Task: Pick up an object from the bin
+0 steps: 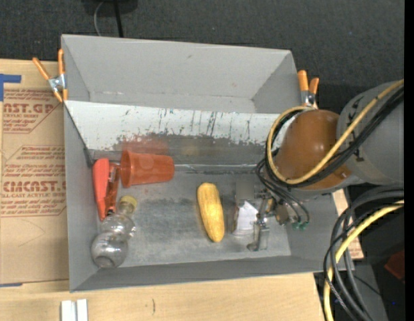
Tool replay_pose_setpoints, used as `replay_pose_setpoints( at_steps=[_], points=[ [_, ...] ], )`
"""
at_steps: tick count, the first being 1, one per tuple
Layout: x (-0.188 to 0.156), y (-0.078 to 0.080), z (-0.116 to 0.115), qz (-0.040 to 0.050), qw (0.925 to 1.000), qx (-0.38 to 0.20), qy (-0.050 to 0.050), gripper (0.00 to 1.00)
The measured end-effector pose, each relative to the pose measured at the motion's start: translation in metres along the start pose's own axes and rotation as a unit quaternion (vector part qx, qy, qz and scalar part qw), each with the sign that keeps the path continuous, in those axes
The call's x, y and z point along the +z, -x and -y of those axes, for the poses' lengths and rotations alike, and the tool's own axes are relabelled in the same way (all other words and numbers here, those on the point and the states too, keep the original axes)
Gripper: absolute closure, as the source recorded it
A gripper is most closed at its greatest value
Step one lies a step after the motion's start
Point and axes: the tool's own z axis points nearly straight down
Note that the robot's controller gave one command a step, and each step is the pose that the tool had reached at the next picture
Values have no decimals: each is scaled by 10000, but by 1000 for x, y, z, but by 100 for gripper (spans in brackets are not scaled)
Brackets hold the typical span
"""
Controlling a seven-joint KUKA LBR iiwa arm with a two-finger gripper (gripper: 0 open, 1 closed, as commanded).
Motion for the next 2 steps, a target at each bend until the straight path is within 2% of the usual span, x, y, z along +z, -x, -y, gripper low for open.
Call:
replay_pose_setpoints(
  at_steps=[1,2],
  points=[
    [16,23,-14,-25,9924,1228,6,0],
    [-18,12,-1,-62,9918,1277,3,0]
  ],
)
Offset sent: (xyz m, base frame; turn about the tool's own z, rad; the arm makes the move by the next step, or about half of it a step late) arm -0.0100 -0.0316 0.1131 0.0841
